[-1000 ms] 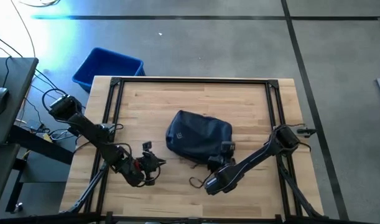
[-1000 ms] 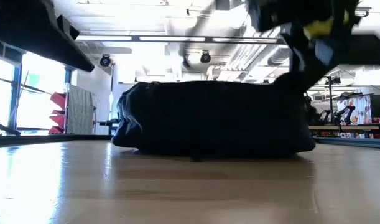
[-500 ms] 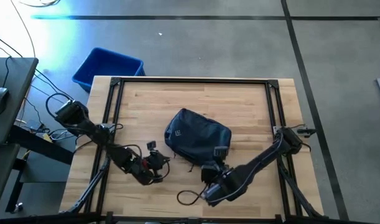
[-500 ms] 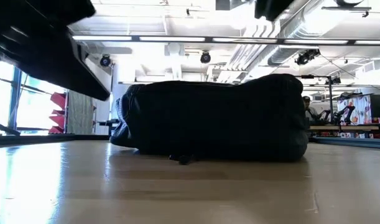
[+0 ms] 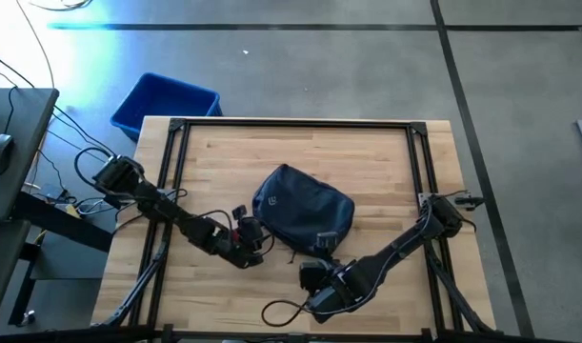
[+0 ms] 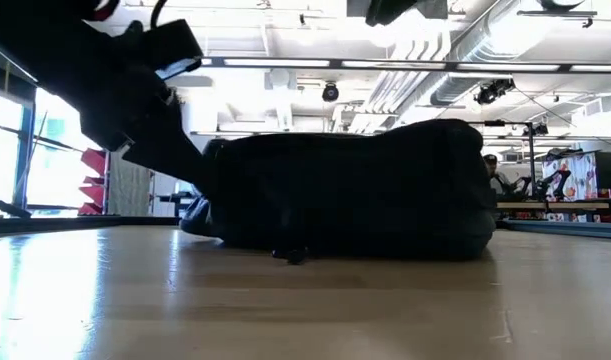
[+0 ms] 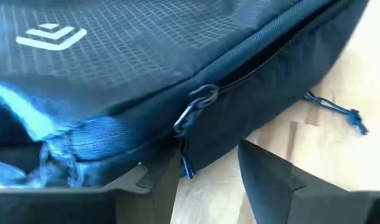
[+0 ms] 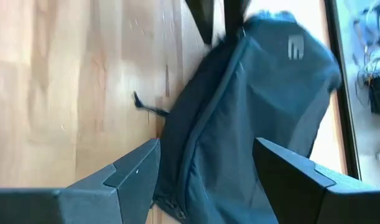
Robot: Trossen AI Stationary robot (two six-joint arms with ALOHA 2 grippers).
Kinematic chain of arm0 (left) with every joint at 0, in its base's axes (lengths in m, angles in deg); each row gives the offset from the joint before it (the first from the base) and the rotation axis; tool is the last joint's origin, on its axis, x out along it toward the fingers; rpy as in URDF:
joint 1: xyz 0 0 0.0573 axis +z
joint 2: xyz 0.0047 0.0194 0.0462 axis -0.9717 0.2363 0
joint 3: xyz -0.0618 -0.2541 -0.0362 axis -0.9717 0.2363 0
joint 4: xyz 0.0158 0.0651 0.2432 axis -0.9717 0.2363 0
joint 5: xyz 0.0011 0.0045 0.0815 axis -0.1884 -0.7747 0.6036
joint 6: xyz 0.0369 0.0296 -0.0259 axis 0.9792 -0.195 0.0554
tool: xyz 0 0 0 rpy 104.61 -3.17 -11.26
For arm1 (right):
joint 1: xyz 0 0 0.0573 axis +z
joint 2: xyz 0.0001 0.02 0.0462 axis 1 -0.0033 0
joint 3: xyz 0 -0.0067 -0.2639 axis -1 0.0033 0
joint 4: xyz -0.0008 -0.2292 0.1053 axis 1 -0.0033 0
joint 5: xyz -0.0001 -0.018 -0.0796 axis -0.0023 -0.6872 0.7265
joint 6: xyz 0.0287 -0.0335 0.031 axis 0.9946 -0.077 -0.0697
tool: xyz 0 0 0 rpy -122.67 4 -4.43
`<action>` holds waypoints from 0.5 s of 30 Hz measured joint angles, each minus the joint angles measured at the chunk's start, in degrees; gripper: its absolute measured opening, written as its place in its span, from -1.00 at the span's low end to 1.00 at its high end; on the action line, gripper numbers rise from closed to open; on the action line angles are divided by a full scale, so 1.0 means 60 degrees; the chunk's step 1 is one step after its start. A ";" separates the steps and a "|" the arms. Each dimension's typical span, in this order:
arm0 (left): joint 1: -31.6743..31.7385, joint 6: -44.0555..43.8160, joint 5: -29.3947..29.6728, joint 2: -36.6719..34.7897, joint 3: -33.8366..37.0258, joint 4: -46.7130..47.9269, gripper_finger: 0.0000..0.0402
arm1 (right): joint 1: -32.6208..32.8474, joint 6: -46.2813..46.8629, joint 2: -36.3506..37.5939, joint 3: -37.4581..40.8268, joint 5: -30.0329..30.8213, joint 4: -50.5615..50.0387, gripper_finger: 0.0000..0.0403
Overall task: Unpack backpack
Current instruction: Open the black backpack
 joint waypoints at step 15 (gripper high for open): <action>-0.1121 -0.1058 0.1230 -0.0036 0.0000 0.1344 -0.35 | 0.0000 -0.0952 -0.0051 0.0000 0.0017 0.1117 0.21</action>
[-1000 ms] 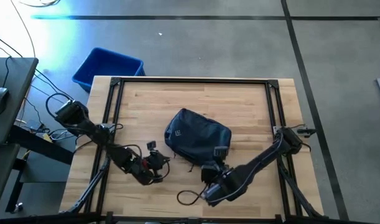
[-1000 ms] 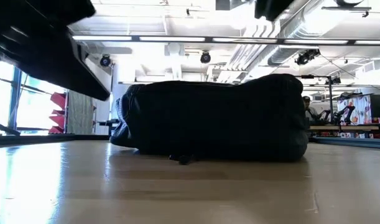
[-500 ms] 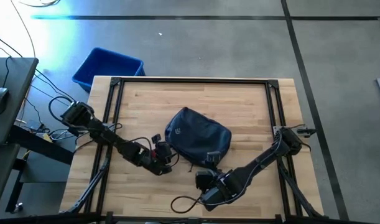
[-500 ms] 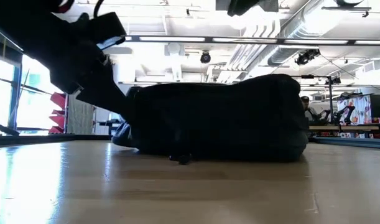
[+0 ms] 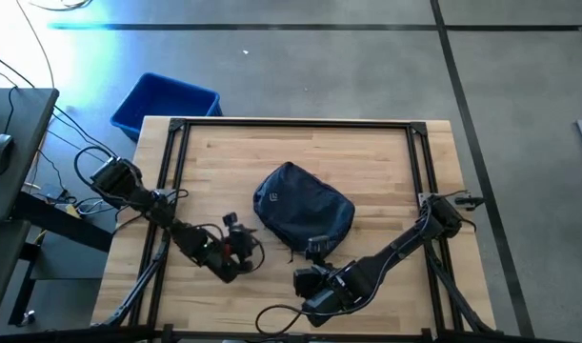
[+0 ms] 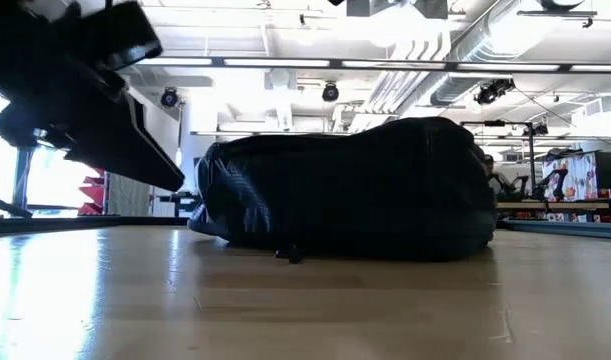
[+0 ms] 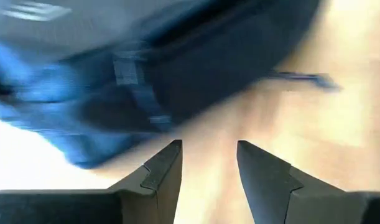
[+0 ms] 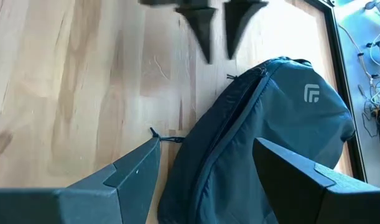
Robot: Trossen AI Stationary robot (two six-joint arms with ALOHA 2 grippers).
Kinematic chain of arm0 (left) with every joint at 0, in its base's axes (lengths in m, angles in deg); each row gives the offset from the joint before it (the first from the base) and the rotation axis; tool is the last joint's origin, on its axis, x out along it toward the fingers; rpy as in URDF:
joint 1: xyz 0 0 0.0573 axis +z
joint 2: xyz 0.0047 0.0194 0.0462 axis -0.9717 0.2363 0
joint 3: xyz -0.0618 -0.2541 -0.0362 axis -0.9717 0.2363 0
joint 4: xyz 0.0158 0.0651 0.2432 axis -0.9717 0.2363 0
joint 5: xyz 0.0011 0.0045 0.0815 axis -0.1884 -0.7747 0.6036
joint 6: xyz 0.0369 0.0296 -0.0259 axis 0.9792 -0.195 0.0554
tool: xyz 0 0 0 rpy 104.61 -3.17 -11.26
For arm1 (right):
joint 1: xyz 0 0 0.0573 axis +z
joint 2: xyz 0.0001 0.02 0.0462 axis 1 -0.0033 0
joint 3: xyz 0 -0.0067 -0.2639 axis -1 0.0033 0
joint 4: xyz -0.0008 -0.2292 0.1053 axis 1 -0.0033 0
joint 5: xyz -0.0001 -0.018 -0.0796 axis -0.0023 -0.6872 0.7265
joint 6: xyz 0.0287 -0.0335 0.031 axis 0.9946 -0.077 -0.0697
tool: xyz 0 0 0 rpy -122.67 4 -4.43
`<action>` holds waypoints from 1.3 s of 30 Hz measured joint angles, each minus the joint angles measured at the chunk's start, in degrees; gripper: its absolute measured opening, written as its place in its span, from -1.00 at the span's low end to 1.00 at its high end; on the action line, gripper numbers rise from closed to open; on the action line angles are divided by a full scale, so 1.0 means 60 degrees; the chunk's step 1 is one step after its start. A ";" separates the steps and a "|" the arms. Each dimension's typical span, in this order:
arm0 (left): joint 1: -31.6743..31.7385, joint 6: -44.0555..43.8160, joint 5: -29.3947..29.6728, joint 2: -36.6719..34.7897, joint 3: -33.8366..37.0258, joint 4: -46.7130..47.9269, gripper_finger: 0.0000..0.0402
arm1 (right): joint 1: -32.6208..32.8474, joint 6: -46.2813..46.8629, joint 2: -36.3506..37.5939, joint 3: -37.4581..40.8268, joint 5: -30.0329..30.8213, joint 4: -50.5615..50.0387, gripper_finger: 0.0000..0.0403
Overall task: Unpack backpack
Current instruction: Open the black backpack
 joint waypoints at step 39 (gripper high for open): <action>-0.0934 0.2899 -0.0608 -0.0766 -0.0385 -0.1494 -1.00 | -0.1385 -0.0500 -0.1825 0.0004 0.0693 0.2399 0.15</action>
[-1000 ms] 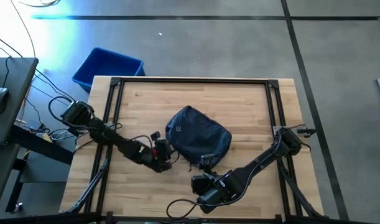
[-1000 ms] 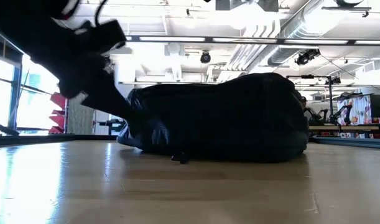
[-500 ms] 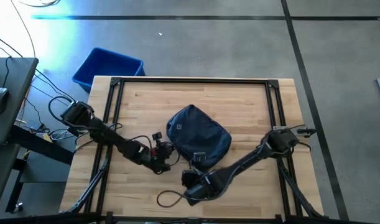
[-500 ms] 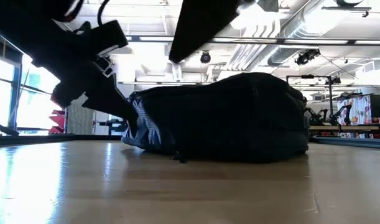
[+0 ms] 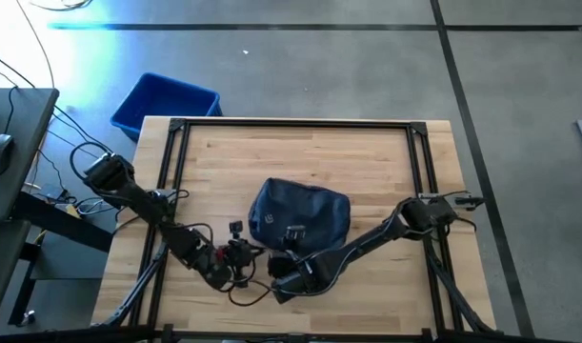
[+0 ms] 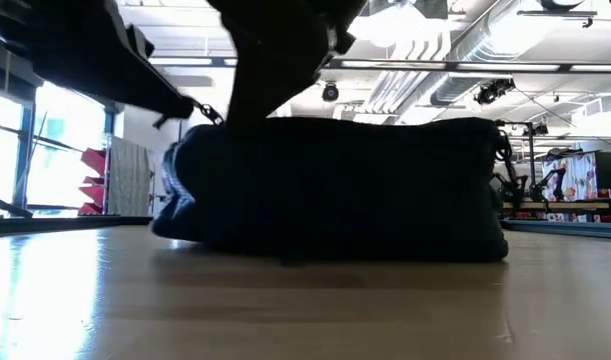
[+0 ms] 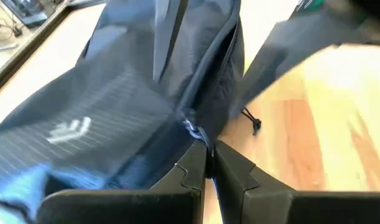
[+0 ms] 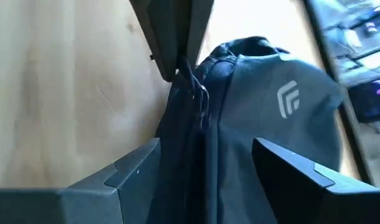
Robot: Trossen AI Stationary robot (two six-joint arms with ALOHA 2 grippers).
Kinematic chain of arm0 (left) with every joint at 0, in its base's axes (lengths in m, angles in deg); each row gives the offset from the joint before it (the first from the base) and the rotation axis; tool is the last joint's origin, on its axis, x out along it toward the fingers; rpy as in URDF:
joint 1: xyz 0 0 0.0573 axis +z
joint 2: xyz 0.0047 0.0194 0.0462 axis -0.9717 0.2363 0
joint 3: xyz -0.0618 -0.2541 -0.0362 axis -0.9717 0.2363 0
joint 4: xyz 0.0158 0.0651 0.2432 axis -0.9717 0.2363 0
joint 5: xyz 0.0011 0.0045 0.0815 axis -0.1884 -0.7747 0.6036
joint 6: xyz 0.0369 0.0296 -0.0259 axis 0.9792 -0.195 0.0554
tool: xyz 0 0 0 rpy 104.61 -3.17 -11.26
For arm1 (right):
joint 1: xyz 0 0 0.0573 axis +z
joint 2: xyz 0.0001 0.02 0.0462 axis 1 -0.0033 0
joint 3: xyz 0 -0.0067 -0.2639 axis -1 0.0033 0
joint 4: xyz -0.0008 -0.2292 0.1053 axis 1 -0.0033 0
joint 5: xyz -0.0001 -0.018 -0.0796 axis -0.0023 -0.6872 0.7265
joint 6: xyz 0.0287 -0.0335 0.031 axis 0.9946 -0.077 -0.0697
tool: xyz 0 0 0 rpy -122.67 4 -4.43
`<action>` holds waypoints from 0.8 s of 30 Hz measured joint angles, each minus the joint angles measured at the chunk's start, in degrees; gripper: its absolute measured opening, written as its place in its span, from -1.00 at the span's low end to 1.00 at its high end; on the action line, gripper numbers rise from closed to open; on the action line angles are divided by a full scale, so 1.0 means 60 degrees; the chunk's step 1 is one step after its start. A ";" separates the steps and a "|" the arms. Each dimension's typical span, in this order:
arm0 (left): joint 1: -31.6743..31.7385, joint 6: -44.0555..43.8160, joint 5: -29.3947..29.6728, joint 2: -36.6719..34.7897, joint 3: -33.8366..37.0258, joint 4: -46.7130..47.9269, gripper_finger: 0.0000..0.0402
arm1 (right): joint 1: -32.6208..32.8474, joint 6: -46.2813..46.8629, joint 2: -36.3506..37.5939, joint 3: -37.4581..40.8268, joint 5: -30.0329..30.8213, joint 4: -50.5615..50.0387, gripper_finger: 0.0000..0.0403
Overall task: Unpack backpack
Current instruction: Open the black backpack
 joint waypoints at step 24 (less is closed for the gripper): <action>-0.0410 -0.2087 0.0503 -0.0330 -0.0071 0.2683 -1.00 | 0.0961 0.0798 -0.0277 -0.0022 0.0922 -0.3841 -1.00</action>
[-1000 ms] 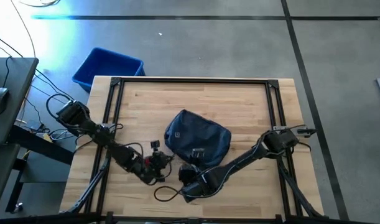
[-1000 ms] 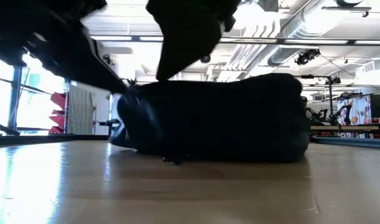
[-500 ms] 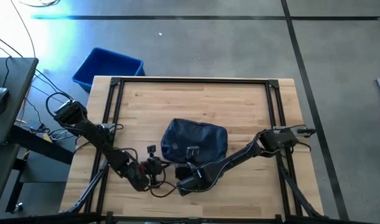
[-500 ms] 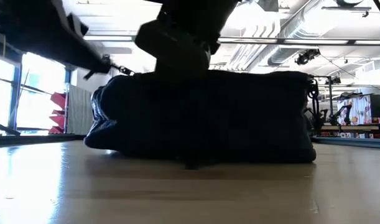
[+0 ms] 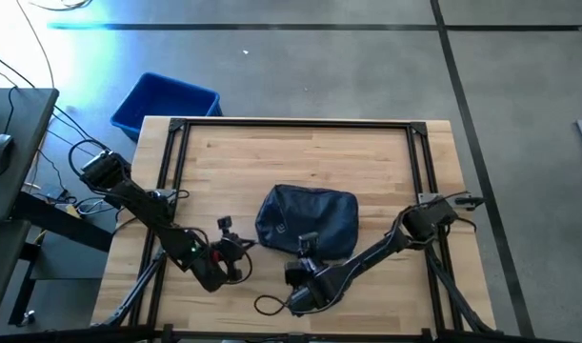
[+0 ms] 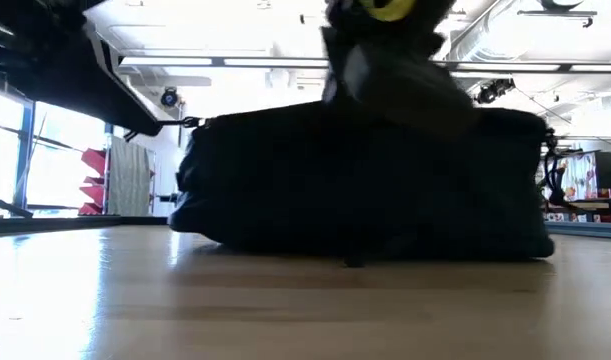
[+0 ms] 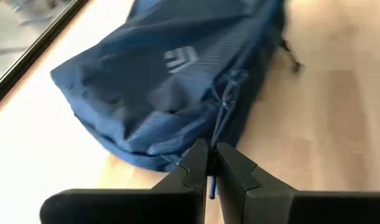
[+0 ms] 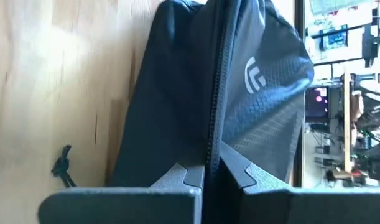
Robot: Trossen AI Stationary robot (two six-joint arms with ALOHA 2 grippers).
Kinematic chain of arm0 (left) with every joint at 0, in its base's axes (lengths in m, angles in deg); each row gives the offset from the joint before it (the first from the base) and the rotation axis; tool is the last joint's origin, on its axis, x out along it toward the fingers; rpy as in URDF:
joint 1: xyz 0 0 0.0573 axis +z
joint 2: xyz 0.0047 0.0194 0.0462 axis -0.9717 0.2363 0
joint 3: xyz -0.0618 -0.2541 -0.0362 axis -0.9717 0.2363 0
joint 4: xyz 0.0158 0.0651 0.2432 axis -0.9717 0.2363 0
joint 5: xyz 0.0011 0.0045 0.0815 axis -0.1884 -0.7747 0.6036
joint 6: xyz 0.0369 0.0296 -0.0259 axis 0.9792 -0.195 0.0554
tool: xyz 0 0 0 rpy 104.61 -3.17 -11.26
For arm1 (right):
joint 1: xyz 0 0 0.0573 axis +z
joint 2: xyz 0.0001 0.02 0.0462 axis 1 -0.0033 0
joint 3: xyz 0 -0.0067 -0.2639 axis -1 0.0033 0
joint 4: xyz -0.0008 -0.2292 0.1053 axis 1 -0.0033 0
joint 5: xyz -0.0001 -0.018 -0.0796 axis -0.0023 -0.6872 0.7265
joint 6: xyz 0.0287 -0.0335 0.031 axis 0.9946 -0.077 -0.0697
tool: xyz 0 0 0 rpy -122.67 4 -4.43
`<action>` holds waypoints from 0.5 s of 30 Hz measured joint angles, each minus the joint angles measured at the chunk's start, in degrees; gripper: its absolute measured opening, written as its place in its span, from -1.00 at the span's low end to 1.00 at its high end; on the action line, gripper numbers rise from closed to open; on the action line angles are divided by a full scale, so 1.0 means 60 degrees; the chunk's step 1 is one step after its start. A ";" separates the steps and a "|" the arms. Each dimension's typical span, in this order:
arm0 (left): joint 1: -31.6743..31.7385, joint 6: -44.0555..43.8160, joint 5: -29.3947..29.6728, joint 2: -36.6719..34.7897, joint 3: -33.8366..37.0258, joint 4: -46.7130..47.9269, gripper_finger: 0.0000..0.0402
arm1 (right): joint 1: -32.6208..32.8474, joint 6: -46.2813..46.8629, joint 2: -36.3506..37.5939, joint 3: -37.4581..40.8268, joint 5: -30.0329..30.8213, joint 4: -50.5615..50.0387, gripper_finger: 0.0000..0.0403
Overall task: Unpack backpack
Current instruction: Open the black backpack
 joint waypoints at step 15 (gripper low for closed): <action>0.0298 -0.2096 0.0756 0.0004 0.0040 0.3204 -1.00 | 0.0026 -0.1136 0.0022 -0.1273 -0.0435 0.1061 -0.59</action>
